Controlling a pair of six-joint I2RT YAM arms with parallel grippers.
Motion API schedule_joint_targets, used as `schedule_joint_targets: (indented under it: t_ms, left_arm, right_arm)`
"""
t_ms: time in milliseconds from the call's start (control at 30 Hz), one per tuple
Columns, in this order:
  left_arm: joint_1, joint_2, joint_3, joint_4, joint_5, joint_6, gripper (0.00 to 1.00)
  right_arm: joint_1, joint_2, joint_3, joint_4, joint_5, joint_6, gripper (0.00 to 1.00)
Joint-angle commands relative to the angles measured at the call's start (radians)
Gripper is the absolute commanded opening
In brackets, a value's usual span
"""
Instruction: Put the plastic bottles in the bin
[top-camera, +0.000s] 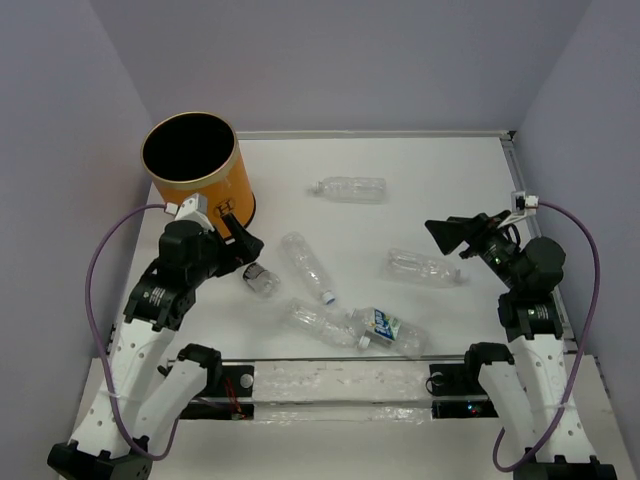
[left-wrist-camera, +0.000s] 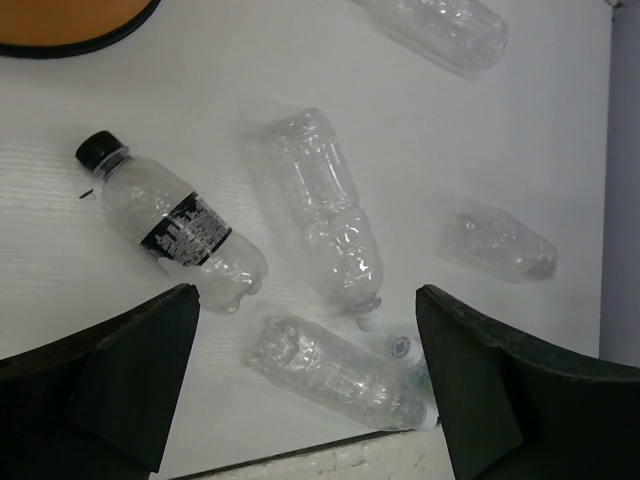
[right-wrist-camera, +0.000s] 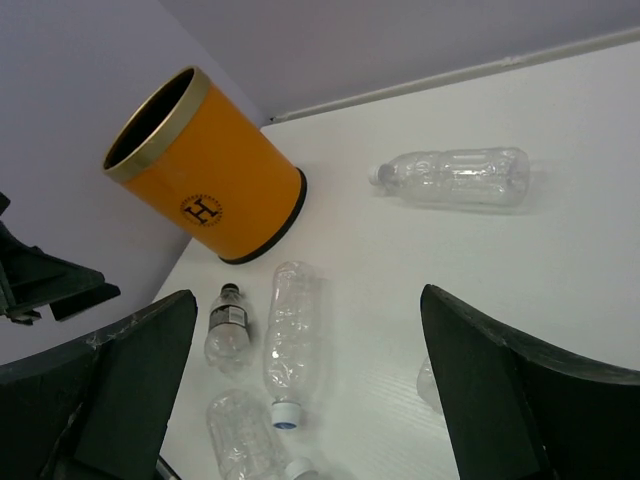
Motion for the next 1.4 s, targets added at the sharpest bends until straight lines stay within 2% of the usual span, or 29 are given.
schedule_joint_targets:
  t_ms: [0, 167, 567, 733, 967, 1133, 1367]
  left_arm:
    - [-0.007, 0.053, 0.05, -0.152, -0.111, -0.038, 0.99]
    - [-0.006, 0.107, -0.008, -0.155, -0.156, -0.088, 0.99]
    - [-0.007, 0.171, -0.151, 0.045, -0.355, -0.131, 0.99]
    - [-0.006, 0.222, -0.227, 0.154, -0.366, -0.167, 0.99]
    - [-0.006, 0.328, -0.233, 0.204, -0.366, -0.191, 0.99]
    - [-0.007, 0.383, -0.266, 0.294, -0.334, -0.228, 0.99]
    - [-0.007, 0.466, -0.275, 0.38, -0.329, -0.233, 0.99]
  right_arm:
    - [-0.009, 0.002, -0.017, 0.061, -0.017, 0.0, 0.98]
    - [0.0, 0.018, -0.023, 0.074, -0.029, 0.007, 0.96]
    - [0.019, 0.233, 0.008, 0.071, -0.177, 0.016, 0.91]
    - [0.037, 0.253, -0.009, 0.057, -0.167, -0.007, 0.91]
    - [0.071, 0.259, -0.007, 0.04, -0.132, -0.026, 0.91]
    - [0.165, 0.298, -0.004, 0.04, -0.031, -0.054, 0.91]
    - [0.391, 0.448, 0.091, 0.005, 0.139, -0.126, 0.92]
